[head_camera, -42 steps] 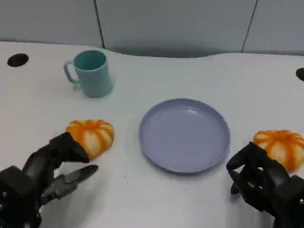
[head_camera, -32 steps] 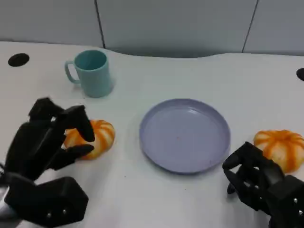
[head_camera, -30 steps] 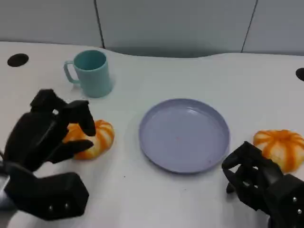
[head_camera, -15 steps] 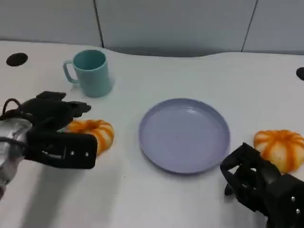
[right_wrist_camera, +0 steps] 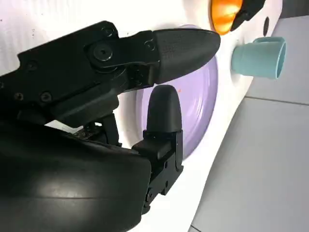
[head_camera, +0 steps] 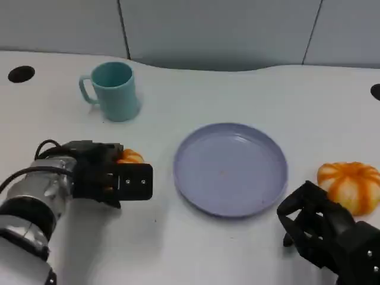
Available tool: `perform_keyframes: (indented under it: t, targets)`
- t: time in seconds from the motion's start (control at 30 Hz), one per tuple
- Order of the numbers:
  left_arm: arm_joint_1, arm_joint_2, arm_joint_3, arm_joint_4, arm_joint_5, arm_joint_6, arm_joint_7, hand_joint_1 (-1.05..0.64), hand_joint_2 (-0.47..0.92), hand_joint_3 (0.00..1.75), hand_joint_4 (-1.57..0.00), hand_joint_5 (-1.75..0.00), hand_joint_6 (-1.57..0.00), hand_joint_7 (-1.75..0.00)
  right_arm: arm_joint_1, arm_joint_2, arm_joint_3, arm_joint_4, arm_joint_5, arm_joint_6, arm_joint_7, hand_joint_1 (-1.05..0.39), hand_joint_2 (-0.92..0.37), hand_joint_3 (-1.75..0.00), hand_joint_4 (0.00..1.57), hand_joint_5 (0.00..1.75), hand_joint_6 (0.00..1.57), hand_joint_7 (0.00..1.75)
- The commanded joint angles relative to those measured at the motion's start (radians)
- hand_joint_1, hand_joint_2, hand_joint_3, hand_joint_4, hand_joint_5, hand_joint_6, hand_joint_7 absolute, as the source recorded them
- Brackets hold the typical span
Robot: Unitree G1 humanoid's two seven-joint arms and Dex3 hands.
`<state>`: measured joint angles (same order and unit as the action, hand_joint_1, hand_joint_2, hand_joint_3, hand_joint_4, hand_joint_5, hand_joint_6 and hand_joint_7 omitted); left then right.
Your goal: Grasp the bread from the table and place it into the plate.
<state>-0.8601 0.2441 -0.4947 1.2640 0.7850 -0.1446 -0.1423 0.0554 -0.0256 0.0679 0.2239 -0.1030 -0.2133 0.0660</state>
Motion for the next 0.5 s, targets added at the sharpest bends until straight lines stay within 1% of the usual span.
perform_keyframes:
  t: [0.03,0.13,0.17,0.2,0.23,0.27,0.3,0.33,0.37,0.4,0.47,0.5]
  targets:
    - [-0.007,-0.016,0.005,0.039,-0.039,0.003,0.012,-0.69,0.78,0.00,-0.10,-0.05,-0.18,-0.04,0.011,-0.014,-0.011,-0.009,0.026,-0.002,0.016,-0.25,-0.92,-0.35,0.56,1.75,0.36,1.75]
    - [-0.004,-0.028,0.004,0.052,-0.056,0.020,0.025,-0.61,0.76,0.00,-0.17,-0.07,-0.25,-0.05,0.011,-0.014,-0.014,-0.007,0.029,-0.003,0.019,-0.24,-0.92,-0.35,0.56,1.75,0.36,1.75]
    - [-0.004,-0.031,0.000,0.054,-0.056,0.025,0.032,-0.51,0.77,0.00,-0.26,-0.11,-0.35,-0.08,0.011,-0.014,-0.014,-0.007,0.028,-0.004,0.019,-0.24,-0.92,-0.35,0.56,1.75,0.36,1.75]
    - [0.002,-0.032,-0.010,0.054,-0.047,0.022,0.072,-0.47,0.77,0.00,-0.30,-0.13,-0.39,-0.09,0.010,-0.015,-0.014,-0.007,0.029,-0.003,0.021,-0.24,-0.92,-0.35,0.56,1.75,0.36,1.75]
    - [0.006,-0.033,-0.020,0.055,-0.039,0.018,0.107,-0.41,0.76,0.00,-0.40,-0.43,-0.53,-0.35,0.010,-0.015,-0.015,-0.007,0.029,-0.003,0.022,-0.24,-0.92,-0.35,0.57,1.75,0.37,1.75]
    - [0.009,-0.032,-0.027,0.056,-0.035,0.014,0.130,-0.36,0.77,0.00,-0.30,-0.97,-0.46,-0.87,0.010,-0.014,-0.015,-0.007,0.030,-0.002,0.022,-0.24,-0.92,-0.35,0.58,1.75,0.37,1.75]
    - [0.021,-0.030,-0.023,0.057,-0.041,0.001,0.183,-0.34,0.77,0.00,-0.26,-1.16,-0.41,-1.07,0.013,-0.015,-0.015,-0.015,0.025,0.007,0.020,-0.23,-0.92,-0.35,0.58,1.75,0.37,1.75]
    - [0.028,-0.029,-0.019,0.058,-0.047,-0.005,0.220,-0.29,0.84,0.02,-0.39,-1.45,-0.39,-1.39,0.014,-0.016,-0.014,-0.018,0.022,0.008,0.018,-0.24,-0.92,-0.35,0.57,1.75,0.37,1.75]
    - [0.032,-0.028,-0.018,0.060,-0.051,-0.010,0.246,-0.27,0.88,0.02,-0.48,-1.62,-0.39,-1.58,0.014,-0.017,-0.014,-0.019,0.020,0.008,0.017,-0.25,-0.92,-0.35,0.57,1.75,0.37,1.75]
    - [0.035,-0.027,-0.018,0.062,-0.053,-0.013,0.269,-0.26,0.90,0.02,-0.51,-1.68,-0.39,-1.64,0.015,-0.016,-0.014,-0.019,0.017,0.006,0.014,-0.25,-0.92,-0.35,0.57,1.75,0.37,1.75]
    - [0.036,-0.027,-0.021,0.066,-0.055,-0.015,0.288,-0.27,0.90,0.01,-0.57,-1.73,-0.51,-1.52,0.016,-0.016,-0.015,-0.018,0.015,0.003,0.011,-0.25,-0.92,-0.34,0.57,1.75,0.37,1.75]
    - [0.036,-0.027,-0.022,0.068,-0.056,-0.016,0.293,-0.27,0.90,0.01,-0.58,-1.74,-0.52,-1.50,0.016,-0.015,-0.015,-0.019,0.015,0.002,0.011,-0.25,-0.92,-0.34,0.57,1.75,0.37,1.75]
